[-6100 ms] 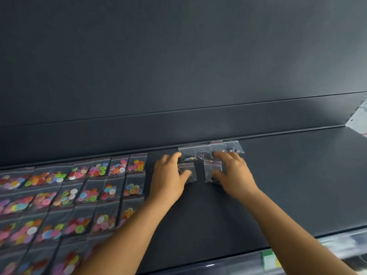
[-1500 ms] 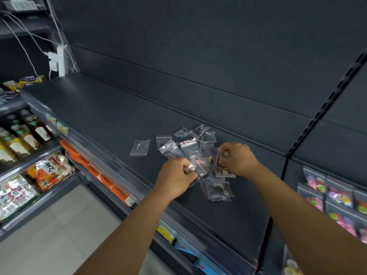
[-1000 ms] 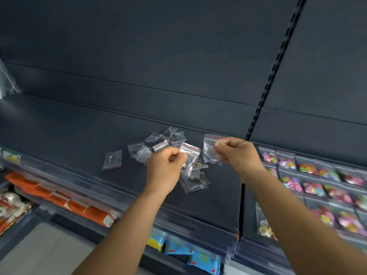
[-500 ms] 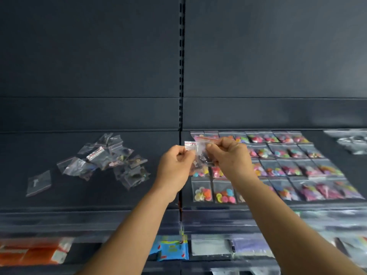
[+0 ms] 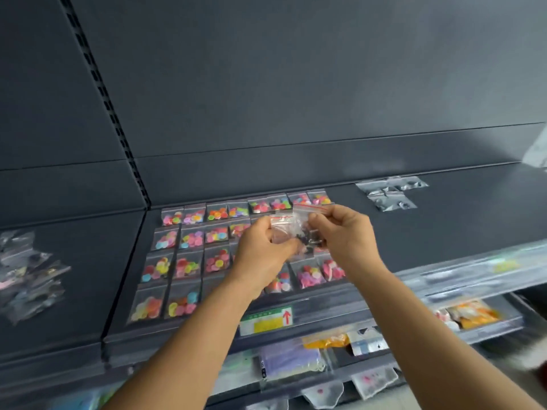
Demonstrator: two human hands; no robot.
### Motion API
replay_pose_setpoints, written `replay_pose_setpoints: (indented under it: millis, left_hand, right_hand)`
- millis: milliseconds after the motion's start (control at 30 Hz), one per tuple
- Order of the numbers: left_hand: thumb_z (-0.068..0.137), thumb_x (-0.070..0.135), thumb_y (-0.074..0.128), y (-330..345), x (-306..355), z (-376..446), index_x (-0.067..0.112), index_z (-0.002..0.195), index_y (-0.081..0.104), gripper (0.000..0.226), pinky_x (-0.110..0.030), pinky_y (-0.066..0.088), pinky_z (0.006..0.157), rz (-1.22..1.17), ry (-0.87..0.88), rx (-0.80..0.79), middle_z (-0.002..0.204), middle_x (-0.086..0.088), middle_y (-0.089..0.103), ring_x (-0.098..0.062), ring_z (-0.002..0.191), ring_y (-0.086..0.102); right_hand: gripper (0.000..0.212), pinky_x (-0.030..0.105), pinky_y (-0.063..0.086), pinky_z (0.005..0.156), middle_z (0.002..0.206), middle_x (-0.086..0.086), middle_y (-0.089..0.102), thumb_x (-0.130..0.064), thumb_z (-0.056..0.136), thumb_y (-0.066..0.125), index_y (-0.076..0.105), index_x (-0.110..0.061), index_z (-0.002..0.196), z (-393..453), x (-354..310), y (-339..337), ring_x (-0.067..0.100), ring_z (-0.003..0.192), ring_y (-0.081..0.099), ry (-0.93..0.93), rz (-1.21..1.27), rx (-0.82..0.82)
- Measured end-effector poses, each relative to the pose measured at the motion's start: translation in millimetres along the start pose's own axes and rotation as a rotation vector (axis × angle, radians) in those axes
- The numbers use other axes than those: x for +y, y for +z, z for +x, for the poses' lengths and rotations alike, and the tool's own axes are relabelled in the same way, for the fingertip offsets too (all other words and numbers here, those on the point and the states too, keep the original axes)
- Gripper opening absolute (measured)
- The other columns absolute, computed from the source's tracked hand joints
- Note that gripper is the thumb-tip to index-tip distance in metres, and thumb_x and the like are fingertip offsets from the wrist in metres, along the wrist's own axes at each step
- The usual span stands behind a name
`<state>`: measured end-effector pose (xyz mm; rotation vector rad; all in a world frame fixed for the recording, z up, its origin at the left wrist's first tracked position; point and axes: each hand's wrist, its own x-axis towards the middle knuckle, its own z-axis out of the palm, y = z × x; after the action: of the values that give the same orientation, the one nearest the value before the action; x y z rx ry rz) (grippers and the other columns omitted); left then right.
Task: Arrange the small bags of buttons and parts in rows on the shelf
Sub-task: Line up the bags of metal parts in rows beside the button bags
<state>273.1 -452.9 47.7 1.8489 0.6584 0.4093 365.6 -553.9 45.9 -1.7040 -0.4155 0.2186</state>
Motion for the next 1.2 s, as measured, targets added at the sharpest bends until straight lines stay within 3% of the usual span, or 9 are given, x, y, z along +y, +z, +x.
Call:
replay_pose_setpoints:
  millis: [100, 200, 300, 433, 567, 733, 867, 1033, 1200]
  left_hand:
    - [0.079, 0.021, 0.073, 42, 17, 4, 0.024, 0.085, 0.046, 0.028, -0.042, 0.053, 0.081, -0.027, 0.009, 0.017, 0.091, 0.005, 0.061, -0.019, 0.088, 0.062]
    - [0.078, 0.022, 0.074, 77, 28, 9, 0.019, 0.096, 0.054, 0.028, -0.038, 0.053, 0.079, -0.048, 0.013, 0.027, 0.093, 0.005, 0.062, -0.016, 0.088, 0.062]
    - [0.079, 0.022, 0.073, 103, 34, 17, 0.025, 0.089, 0.052, 0.024, -0.034, 0.053, 0.075, -0.063, 0.021, -0.009, 0.091, 0.007, 0.061, -0.012, 0.085, 0.060]
    - [0.081, 0.021, 0.071, 127, 43, 31, 0.032, 0.079, 0.048, 0.026, -0.019, 0.045, 0.057, -0.064, 0.034, -0.082, 0.087, 0.010, 0.060, -0.006, 0.078, 0.059]
    - [0.084, 0.022, 0.067, 142, 53, 54, 0.020, 0.089, 0.068, 0.005, -0.024, 0.052, 0.071, -0.109, 0.059, -0.129, 0.089, 0.005, 0.070, -0.013, 0.086, 0.065]
    - [0.087, 0.021, 0.063, 162, 62, 88, 0.019, 0.075, 0.069, 0.014, -0.038, 0.053, 0.085, -0.155, 0.057, -0.149, 0.083, -0.001, 0.074, -0.021, 0.088, 0.068]
    - [0.086, 0.021, 0.062, 178, 64, 108, 0.016, 0.076, 0.069, 0.013, -0.029, 0.050, 0.071, -0.067, 0.131, -0.132, 0.080, -0.004, 0.073, -0.018, 0.076, 0.064]
    - [0.086, 0.025, 0.061, 207, 68, 137, 0.018, 0.076, 0.069, 0.015, -0.032, 0.051, 0.068, -0.049, 0.108, -0.100, 0.076, 0.001, 0.073, -0.019, 0.073, 0.065]
    - [0.087, 0.015, 0.058, 253, 73, 163, 0.013, 0.083, 0.063, 0.006, -0.020, 0.043, 0.050, -0.070, 0.048, -0.077, 0.074, -0.003, 0.068, -0.004, 0.042, 0.053]
  right_hand:
    - [0.013, 0.028, 0.052, 0.059, 0.062, 0.001, 0.067, -0.013, 0.086, 0.064, 0.068, -0.010, 0.074, 12, 6, -45, 0.010, 0.055, 0.057, 0.033, 0.107, 0.012]
    - [0.012, 0.026, 0.054, 0.062, 0.064, -0.002, 0.065, -0.018, 0.087, 0.066, 0.069, -0.007, 0.083, 20, 14, -81, 0.009, 0.059, 0.058, 0.099, 0.136, -0.064]
    - [0.015, 0.032, 0.052, 0.069, 0.066, 0.001, 0.062, -0.019, 0.087, 0.066, 0.067, -0.015, 0.073, 30, 26, -104, 0.014, 0.064, 0.056, 0.165, 0.156, -0.061]
    - [0.024, 0.024, 0.047, 0.059, 0.058, 0.000, 0.053, -0.016, 0.087, 0.064, 0.065, -0.016, 0.064, 47, 35, -124, 0.010, 0.056, 0.047, 0.177, 0.195, 0.039]
    - [0.022, 0.033, 0.045, 0.063, 0.062, 0.004, 0.056, -0.016, 0.087, 0.062, 0.066, -0.013, 0.065, 65, 38, -141, 0.015, 0.061, 0.048, 0.176, 0.148, 0.152]
    - [0.019, 0.026, 0.043, 0.057, 0.057, -0.006, 0.064, -0.014, 0.085, 0.061, 0.066, -0.013, 0.067, 92, 41, -162, 0.012, 0.057, 0.051, 0.114, 0.049, 0.260]
    - [0.018, 0.016, 0.039, 0.047, 0.052, -0.011, 0.063, -0.016, 0.086, 0.062, 0.067, -0.014, 0.070, 110, 54, -177, 0.002, 0.047, 0.049, 0.086, -0.038, 0.303]
    - [0.016, 0.026, 0.033, 0.053, 0.063, 0.004, 0.053, -0.021, 0.087, 0.061, 0.066, -0.008, 0.078, 146, 72, -206, 0.015, 0.058, 0.040, 0.091, -0.113, 0.288]
    - [0.018, 0.025, 0.036, 0.054, 0.062, 0.000, 0.056, -0.023, 0.088, 0.058, 0.066, -0.014, 0.076, 194, 94, -250, 0.014, 0.053, 0.042, 0.102, -0.227, 0.246]
